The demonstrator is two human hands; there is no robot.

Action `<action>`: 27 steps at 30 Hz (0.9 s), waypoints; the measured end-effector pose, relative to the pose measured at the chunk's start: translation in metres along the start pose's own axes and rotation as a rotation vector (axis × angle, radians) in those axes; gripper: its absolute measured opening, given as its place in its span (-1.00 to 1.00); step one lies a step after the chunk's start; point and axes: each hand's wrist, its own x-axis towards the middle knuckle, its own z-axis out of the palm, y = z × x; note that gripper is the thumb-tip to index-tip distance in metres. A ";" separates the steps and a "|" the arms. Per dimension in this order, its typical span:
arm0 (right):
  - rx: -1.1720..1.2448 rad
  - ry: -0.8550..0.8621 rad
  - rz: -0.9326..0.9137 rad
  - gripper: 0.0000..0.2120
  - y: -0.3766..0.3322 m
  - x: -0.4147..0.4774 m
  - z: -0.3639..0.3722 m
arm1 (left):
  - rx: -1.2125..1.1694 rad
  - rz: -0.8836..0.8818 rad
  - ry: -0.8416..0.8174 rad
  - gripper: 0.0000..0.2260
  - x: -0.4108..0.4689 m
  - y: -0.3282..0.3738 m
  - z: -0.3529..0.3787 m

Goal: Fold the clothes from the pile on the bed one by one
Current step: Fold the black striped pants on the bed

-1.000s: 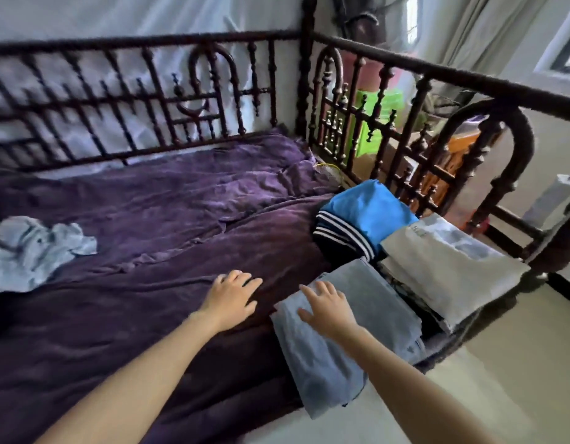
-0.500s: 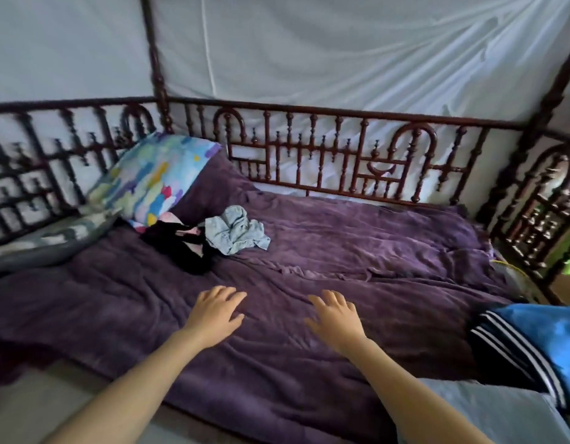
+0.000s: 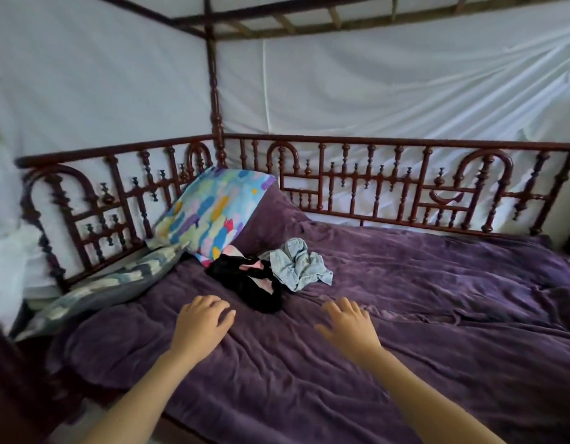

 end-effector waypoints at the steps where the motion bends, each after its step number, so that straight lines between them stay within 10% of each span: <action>1: 0.025 -0.011 0.012 -0.55 -0.006 0.005 0.006 | -0.021 -0.016 -0.005 -0.77 0.002 -0.009 0.001; 27: 0.159 -0.234 -0.029 -0.58 -0.035 0.220 0.114 | 0.096 -0.309 -0.221 -0.66 0.096 -0.139 0.080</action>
